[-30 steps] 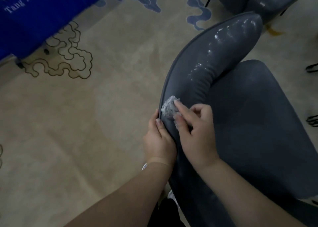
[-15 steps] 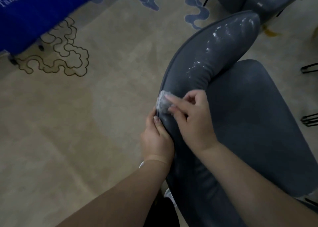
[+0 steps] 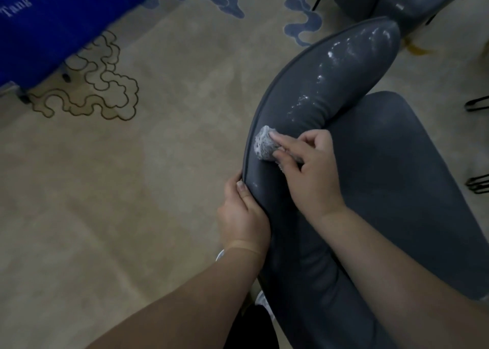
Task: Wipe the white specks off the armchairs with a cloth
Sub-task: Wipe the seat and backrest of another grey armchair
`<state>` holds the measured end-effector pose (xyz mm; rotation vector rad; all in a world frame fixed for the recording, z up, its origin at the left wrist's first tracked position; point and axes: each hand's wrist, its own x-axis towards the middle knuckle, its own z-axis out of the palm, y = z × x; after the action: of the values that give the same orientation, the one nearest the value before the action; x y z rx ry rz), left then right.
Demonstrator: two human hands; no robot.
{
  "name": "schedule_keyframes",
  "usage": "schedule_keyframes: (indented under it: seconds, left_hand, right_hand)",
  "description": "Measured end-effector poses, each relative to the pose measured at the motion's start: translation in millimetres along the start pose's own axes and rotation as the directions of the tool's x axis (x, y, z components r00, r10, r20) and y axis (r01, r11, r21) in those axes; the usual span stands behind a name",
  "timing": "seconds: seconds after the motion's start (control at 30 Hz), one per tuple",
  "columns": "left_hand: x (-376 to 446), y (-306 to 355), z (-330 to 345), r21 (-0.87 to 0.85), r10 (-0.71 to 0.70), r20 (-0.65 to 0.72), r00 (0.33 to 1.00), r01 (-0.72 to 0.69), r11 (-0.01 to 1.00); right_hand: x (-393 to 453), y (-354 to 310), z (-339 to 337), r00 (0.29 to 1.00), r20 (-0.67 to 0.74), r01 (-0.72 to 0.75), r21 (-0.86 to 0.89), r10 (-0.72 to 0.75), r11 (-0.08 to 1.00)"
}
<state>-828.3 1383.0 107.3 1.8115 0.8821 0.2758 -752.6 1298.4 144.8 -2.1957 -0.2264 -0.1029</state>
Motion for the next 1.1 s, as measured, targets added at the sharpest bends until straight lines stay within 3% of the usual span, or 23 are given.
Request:
schedule_keyframes:
  seconds: [0.2,0.37,0.47,0.6,0.7,0.8,0.9,1.0,1.1]
  left_hand:
    - [-1.7,3.0,-1.6,-0.03,-0.064,-0.067,0.996,0.062,0.998]
    - [-1.6,4.2,-2.3,-0.011,-0.13,-0.099,0.987,0.129,0.992]
    - [-3.0,5.3,-4.6,-0.002,-0.156,-0.08,0.985,0.156,0.988]
    - [-1.9,6.4,-5.5,0.007,-0.144,-0.085,0.986,0.145,0.989]
    - [-3.0,7.4,-5.8,0.019,-0.149,-0.068,0.987,0.15,0.988]
    - [-3.7,6.9,-6.2,0.033,-0.158,-0.07,0.985,0.161,0.986]
    - [-3.9,6.8,-5.2,0.062,-0.139,-0.049,0.989,0.142,0.988]
    - [-2.7,12.4,-6.1,0.126,-0.079,0.003,0.997,0.078,0.989]
    - [-3.2,16.0,-6.3,0.191,-0.032,0.047,0.998,0.022,0.981]
  right_hand:
    - [-46.4,-9.0,-16.2,0.98,0.129,0.169,-0.114,-0.154,0.979]
    - [-3.6,-24.6,-1.1,0.965,0.197,0.212,-0.212,-0.17,0.954]
    - [-8.6,-20.5,-2.9,0.953,0.256,0.212,-0.171,-0.164,0.962]
    - [-43.0,-12.5,-17.7,0.967,0.195,0.198,-0.154,-0.166,0.968]
    - [-14.9,-13.3,-7.1,0.965,0.157,0.238,-0.197,-0.209,0.951]
    - [9.5,-11.8,2.7,0.991,0.078,0.117,-0.143,-0.106,0.983]
    - [-21.9,-4.9,0.4,0.998,0.014,0.068,-0.103,-0.067,0.992]
    - [-50.7,-4.3,-3.9,0.999,-0.005,-0.042,0.017,0.042,0.999]
    - [-22.0,-3.1,1.2,0.99,-0.008,-0.137,0.062,0.138,0.989]
